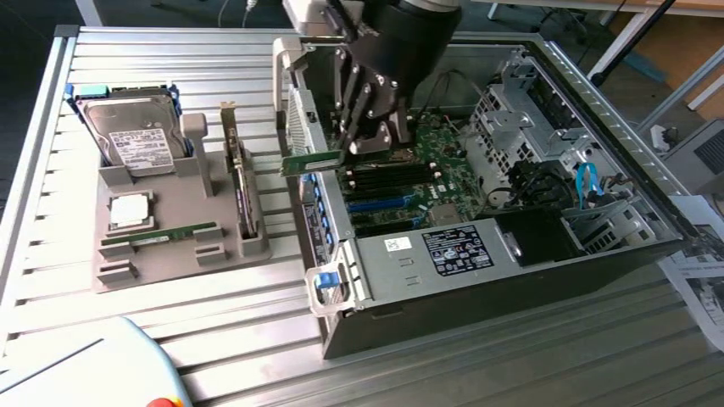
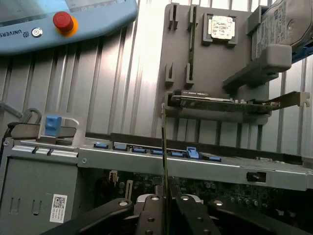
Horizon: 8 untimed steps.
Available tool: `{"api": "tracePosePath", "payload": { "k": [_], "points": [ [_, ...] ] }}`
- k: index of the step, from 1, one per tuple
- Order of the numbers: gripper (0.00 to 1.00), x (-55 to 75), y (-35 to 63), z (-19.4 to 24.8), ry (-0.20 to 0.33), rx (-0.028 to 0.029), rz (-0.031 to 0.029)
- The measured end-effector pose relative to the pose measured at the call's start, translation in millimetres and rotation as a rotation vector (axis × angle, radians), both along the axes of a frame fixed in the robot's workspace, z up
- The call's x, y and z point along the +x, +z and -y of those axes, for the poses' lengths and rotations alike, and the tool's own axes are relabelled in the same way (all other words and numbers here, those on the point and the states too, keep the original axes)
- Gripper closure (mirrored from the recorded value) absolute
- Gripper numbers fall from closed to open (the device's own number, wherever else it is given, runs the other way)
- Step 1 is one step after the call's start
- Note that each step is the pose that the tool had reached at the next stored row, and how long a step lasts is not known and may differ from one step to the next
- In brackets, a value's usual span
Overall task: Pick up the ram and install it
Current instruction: 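Pick up the ram and move it above insertion slot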
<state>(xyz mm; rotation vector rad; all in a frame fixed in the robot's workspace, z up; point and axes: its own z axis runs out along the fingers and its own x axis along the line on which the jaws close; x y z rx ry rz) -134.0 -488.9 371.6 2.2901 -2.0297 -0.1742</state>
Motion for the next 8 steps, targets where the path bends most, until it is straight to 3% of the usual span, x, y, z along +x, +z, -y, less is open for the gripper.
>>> {"api": "tracePosePath", "payload": {
  "k": [5, 8],
  "points": [
    [0.85, 32.0, -0.8, 0.0, 0.0, -0.0001, -0.0167],
    [0.85, 45.4, -1.3, 0.0, 0.0, -0.0001, -0.0235]
  ]
}}
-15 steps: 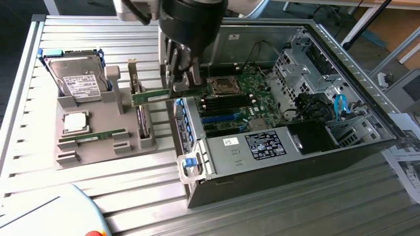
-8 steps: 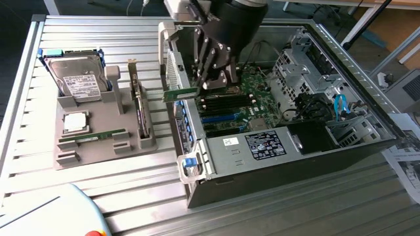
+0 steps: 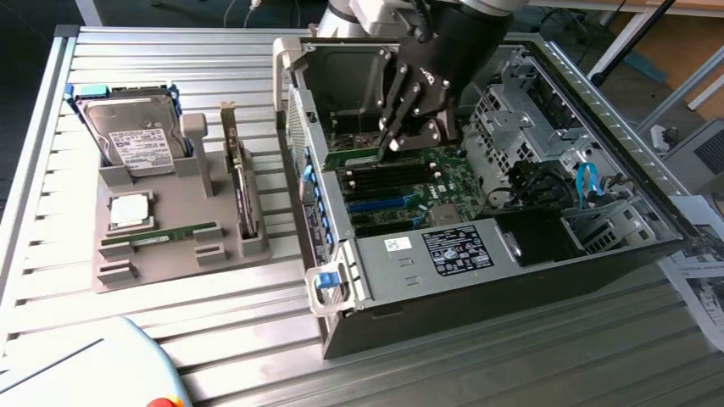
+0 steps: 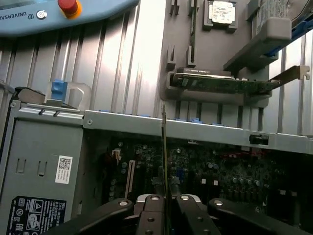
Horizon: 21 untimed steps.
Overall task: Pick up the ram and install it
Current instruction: 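Pick up the ram and move it above insertion slot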
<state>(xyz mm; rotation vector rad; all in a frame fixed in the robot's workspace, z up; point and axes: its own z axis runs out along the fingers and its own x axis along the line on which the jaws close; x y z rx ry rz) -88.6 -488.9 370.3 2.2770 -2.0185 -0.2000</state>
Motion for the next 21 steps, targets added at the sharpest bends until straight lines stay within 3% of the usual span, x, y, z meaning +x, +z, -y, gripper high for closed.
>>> {"api": "tracePosePath", "payload": {
  "k": [21],
  "points": [
    [0.85, 105.5, -8.1, -0.2, 0.0, 0.0001, -0.0563]
  ]
}}
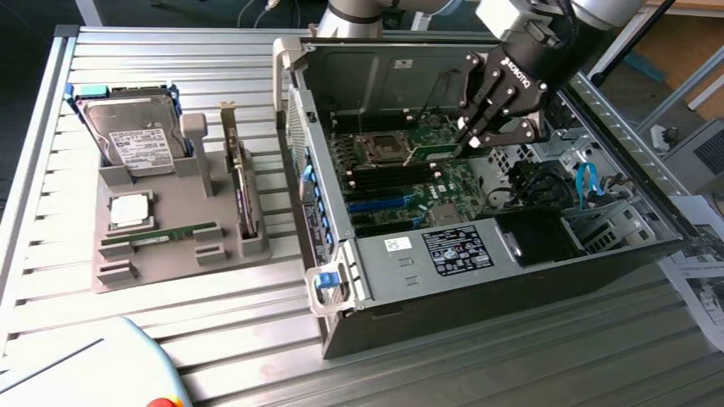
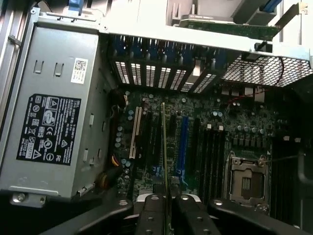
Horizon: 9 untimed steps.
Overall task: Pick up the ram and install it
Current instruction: 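Pick up the ram and move it above insertion slot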
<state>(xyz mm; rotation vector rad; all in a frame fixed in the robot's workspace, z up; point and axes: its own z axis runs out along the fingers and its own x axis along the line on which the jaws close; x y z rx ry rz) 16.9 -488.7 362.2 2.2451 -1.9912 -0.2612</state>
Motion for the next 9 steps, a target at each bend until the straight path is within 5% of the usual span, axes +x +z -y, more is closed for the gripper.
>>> {"api": "tracePosePath", "payload": {
  "k": [6, 9],
  "points": [
    [0.85, 29.3, -2.9, -6.6, 0.0, -0.0028, -0.0088],
    [0.85, 44.2, -4.7, -20.1, 0.0, -0.0049, -0.0113]
  ]
}}
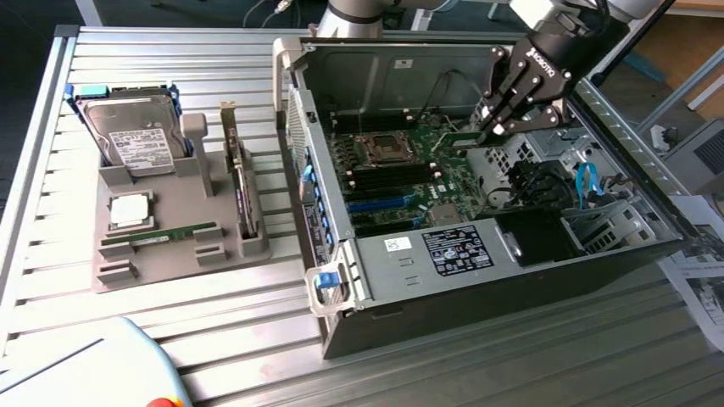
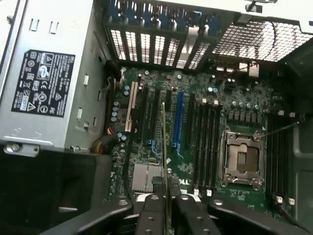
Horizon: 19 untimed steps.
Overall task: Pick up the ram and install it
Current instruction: 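Pick up the ram and move it above insertion slot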
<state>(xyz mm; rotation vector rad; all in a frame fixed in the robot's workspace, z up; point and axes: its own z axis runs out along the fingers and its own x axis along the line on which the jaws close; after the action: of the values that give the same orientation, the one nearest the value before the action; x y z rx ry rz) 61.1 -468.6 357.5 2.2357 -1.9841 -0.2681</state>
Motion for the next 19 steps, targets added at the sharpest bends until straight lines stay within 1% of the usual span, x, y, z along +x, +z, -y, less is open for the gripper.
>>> {"api": "tracePosePath", "payload": {
  "k": [1, 4, 5, 6, 7, 9, 10, 14, 15, 17, 18, 19],
  "points": [
    [0.85, 1.3, -0.3, -6.5, 0.0, -0.0008, -0.0001],
    [0.85, 3.2, -0.8, -20.1, 0.0, -0.002, -0.0001],
    [0.85, 3.7, -1.1, -26.7, 0.0, -0.002, -0.0001],
    [0.85, 4.0, -1.8, -38.3, 0.0, -0.0019, 0.0],
    [0.85, 4.0, -2.2, -48.5, 0.0, -0.0019, 0.0],
    [0.85, 4.0, -2.4, -55.6, 0.0, -0.0019, -0.0001],
    [0.85, 4.0, -2.5, -56.4, 0.0, -0.002, -0.0001],
    [0.85, 4.0, -2.4, -56.4, 0.0, -0.002, 0.0002],
    [0.85, 3.9, -2.5, -56.3, 0.0, -0.0019, 0.0054],
    [0.85, 3.9, -2.7, -56.4, 0.0, -0.002, 0.0458],
    [0.85, 3.9, -2.8, -56.4, 0.0, -0.0018, 0.0595],
    [0.85, 3.9, -2.7, -56.4, 0.0, -0.0019, 0.0747]
  ]
}}
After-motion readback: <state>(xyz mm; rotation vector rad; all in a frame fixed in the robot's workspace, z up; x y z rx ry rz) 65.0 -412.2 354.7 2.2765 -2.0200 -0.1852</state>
